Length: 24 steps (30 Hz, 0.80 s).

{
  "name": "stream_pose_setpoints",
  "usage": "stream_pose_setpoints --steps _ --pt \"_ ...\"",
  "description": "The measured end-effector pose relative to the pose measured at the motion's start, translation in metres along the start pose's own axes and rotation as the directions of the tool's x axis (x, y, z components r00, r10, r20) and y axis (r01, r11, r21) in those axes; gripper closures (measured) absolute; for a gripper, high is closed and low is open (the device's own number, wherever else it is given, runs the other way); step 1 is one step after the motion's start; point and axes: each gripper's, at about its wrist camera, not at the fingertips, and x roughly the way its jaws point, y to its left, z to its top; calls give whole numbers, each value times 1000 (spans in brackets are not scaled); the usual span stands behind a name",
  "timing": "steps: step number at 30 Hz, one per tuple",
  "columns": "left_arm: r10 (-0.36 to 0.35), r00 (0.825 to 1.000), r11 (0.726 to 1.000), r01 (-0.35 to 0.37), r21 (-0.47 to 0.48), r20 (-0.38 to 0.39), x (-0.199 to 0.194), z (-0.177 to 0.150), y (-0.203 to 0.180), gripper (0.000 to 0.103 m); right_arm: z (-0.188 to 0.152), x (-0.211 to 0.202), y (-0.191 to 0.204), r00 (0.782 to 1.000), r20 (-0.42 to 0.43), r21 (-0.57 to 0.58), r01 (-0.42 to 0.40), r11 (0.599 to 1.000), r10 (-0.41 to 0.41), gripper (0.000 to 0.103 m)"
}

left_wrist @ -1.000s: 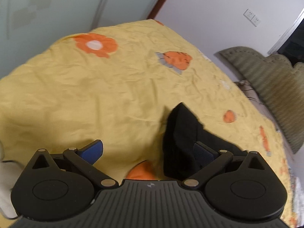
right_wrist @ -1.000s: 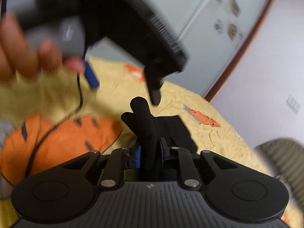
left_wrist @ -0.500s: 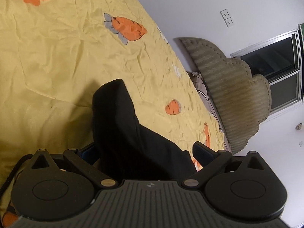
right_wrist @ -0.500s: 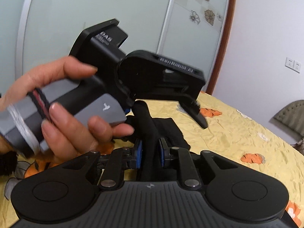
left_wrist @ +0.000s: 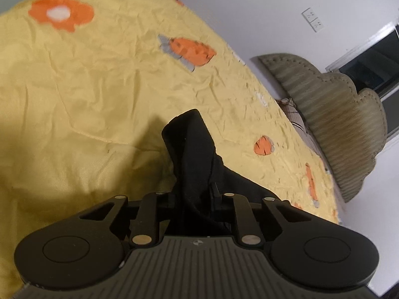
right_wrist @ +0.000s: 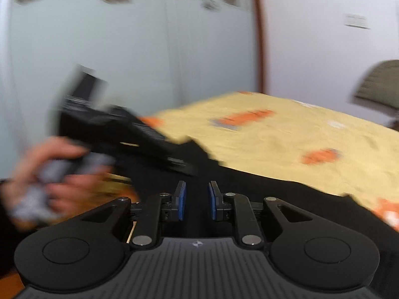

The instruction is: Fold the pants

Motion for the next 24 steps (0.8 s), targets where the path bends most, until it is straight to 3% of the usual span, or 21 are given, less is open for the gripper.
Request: stream_pose_setpoints --steps 2,8,11,15,21,24 --pt "35 998 997 -38 62 46 -9 -8 -14 85 2 12 -2 999 -20 -3 25 1000 -25 85" --pt "77 977 968 -121 220 198 -40 -40 -65 85 6 24 10 995 16 50 -95 994 95 85" --pt "104 961 947 -175 270 258 -48 -57 -90 86 0 15 8 994 46 71 -99 993 96 85" --pt "138 952 909 -231 346 272 -40 -77 -122 85 -8 1 -17 990 79 183 -127 975 114 85" --pt "222 925 815 -350 462 308 -12 -112 -164 85 -27 -7 -66 980 110 394 -197 898 167 84" --pt "254 919 802 -374 466 300 1 -119 -168 85 -38 -4 -77 978 106 441 -206 874 177 84"
